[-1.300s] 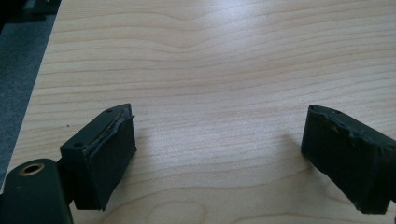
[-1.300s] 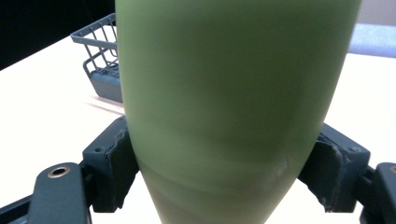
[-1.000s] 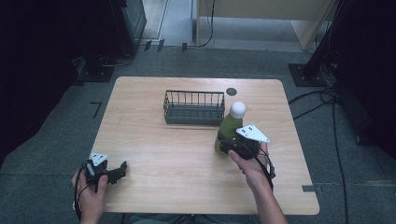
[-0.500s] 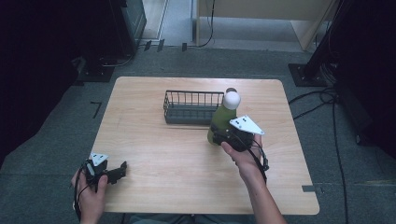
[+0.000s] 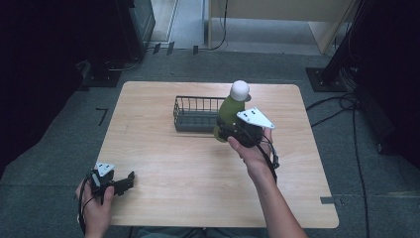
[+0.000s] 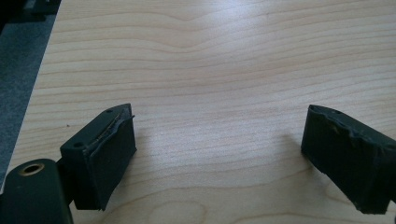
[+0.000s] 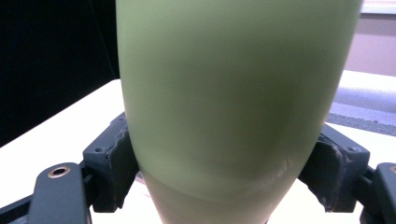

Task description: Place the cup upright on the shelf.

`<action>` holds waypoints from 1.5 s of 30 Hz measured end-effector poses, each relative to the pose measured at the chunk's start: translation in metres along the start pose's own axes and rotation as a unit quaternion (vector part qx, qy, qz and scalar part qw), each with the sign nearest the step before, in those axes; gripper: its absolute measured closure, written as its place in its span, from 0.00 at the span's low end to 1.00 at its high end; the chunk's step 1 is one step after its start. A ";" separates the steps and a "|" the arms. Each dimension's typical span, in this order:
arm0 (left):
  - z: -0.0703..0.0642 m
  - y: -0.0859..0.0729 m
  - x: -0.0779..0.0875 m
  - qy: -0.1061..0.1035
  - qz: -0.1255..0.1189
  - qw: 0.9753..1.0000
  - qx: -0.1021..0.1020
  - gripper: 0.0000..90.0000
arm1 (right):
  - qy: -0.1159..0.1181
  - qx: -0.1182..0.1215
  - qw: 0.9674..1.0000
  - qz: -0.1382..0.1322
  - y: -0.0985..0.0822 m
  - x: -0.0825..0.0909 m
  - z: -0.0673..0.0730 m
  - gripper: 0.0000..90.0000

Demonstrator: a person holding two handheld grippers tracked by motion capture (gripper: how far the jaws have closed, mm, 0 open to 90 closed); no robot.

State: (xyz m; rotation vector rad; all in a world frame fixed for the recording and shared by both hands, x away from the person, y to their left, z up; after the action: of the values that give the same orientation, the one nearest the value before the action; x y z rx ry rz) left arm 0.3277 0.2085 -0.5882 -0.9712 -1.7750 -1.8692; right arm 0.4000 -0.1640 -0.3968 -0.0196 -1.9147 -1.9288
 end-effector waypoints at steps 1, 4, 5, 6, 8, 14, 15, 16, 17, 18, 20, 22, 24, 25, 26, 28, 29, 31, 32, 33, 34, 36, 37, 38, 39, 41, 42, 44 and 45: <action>0.000 0.000 0.000 0.000 0.000 1.000 0.000 0.12 | -0.002 0.005 1.000 -0.002 0.006 -0.002 0.001 0.23; 0.000 0.000 0.000 0.000 0.000 1.000 0.000 0.12 | -0.001 0.009 1.000 -0.005 0.013 -0.004 0.003 0.23; 0.000 0.000 0.000 0.000 0.001 1.000 0.000 0.12 | -0.003 0.012 1.000 -0.009 0.020 -0.006 0.004 0.23; 0.000 0.000 0.000 0.000 0.001 1.000 0.000 0.12 | -0.003 0.012 1.000 -0.009 0.020 -0.006 0.004 0.23; 0.000 0.000 0.000 0.000 0.000 1.000 0.000 0.12 | -0.004 0.016 1.000 -0.015 0.032 -0.010 0.007 0.23; 0.000 0.000 0.000 0.000 0.000 1.000 0.000 0.12 | -0.008 0.018 1.000 -0.019 0.045 -0.019 0.012 0.23; 0.000 0.000 0.000 0.000 0.000 1.000 0.000 0.12 | -0.012 0.018 1.000 -0.020 0.049 -0.024 0.013 0.23; 0.000 0.000 0.000 0.000 0.000 1.000 0.000 0.12 | -0.013 0.018 1.000 -0.021 0.051 -0.026 0.013 0.23; 0.000 0.000 0.000 0.000 0.000 1.000 -0.001 0.12 | -0.013 0.018 1.000 -0.022 0.053 -0.028 0.014 0.23; 0.000 0.000 0.000 0.000 0.000 1.000 0.000 0.12 | -0.015 0.017 0.999 -0.023 0.054 -0.031 0.015 0.23; 0.000 0.000 0.000 0.000 0.000 1.000 0.000 0.12 | -0.016 0.017 0.999 -0.024 0.056 -0.034 0.015 0.23; 0.000 0.000 0.000 0.000 0.000 1.000 0.000 0.12 | -0.019 0.016 0.999 -0.026 0.058 -0.040 0.015 0.23; 0.000 0.000 0.000 0.000 0.000 1.000 -0.001 0.12 | -0.028 0.017 0.999 -0.025 0.060 -0.049 0.014 0.23; 0.000 0.000 0.000 0.000 0.000 1.000 0.000 0.12 | -0.033 0.017 0.999 -0.022 0.059 -0.053 0.013 0.23; 0.000 0.000 0.000 0.000 0.000 1.000 0.000 0.12 | -0.036 0.016 0.999 -0.020 0.059 -0.056 0.012 0.23; 0.000 0.000 0.000 0.000 0.000 1.000 0.000 0.12 | -0.040 0.015 0.999 -0.018 0.058 -0.062 0.010 0.23; 0.000 0.000 0.000 0.000 0.000 1.000 0.000 0.12 | -0.040 0.015 0.999 -0.018 0.058 -0.062 0.010 0.23; 0.000 0.000 0.000 0.000 0.001 1.000 0.000 0.12 | -0.051 0.007 0.999 -0.016 0.055 -0.072 0.004 0.23; 0.000 0.000 0.000 0.000 0.001 1.000 0.000 0.12 | -0.051 0.007 0.999 -0.016 0.055 -0.072 0.004 0.23; 0.000 0.000 0.000 0.000 0.001 1.000 -0.001 0.12 | -0.055 0.002 0.998 -0.016 0.054 -0.075 0.001 0.23; 0.000 0.000 0.000 0.000 0.001 1.000 -0.001 0.12 | -0.059 -0.005 0.998 -0.017 0.053 -0.079 -0.003 0.23; 0.000 0.000 0.000 0.000 0.001 1.000 0.000 0.12 | -0.066 -0.017 0.998 -0.017 0.050 -0.083 -0.007 0.23; 0.000 0.000 0.000 0.000 0.001 1.000 0.000 0.12 | -0.072 -0.018 0.997 -0.017 0.046 -0.087 -0.008 0.23; 0.000 0.000 0.000 0.000 0.001 1.000 0.000 0.12 | -0.072 -0.018 0.997 -0.017 0.046 -0.087 -0.008 0.23; 0.000 0.000 0.000 -0.001 0.001 1.000 -0.001 0.12 | -0.075 -0.006 0.997 -0.016 0.041 -0.090 -0.008 0.23; 0.000 0.000 0.000 -0.001 0.001 1.000 -0.002 0.12 | -0.076 -0.001 0.997 -0.012 0.037 -0.093 -0.007 0.23; 0.000 0.000 0.000 -0.001 0.001 1.000 -0.002 0.12 | -0.076 -0.001 0.997 -0.012 0.037 -0.093 -0.007 0.23; 0.000 0.000 0.000 -0.001 0.000 1.000 -0.003 0.12 | -0.077 -0.002 0.997 -0.008 0.033 -0.096 -0.008 0.23; 0.000 0.000 0.000 -0.001 0.000 1.000 -0.003 0.12 | -0.079 -0.003 0.997 -0.002 0.029 -0.098 -0.010 0.23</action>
State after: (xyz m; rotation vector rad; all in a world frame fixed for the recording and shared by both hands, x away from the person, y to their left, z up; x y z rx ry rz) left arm 0.3276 0.2082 -0.5883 -0.9769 -1.7719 -1.8746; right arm 0.5011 -0.1446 -0.3995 -0.1747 -2.0095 -1.9887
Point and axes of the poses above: each handheld gripper's, and its own axes: x roughly backward along the jaws, y roughly out of its top, z roughly to its left, the point moved 10 cm from there along -x, roughly forward along the jaws, and after that the axes turned 4 degrees about -y, right-handed, at the moved point
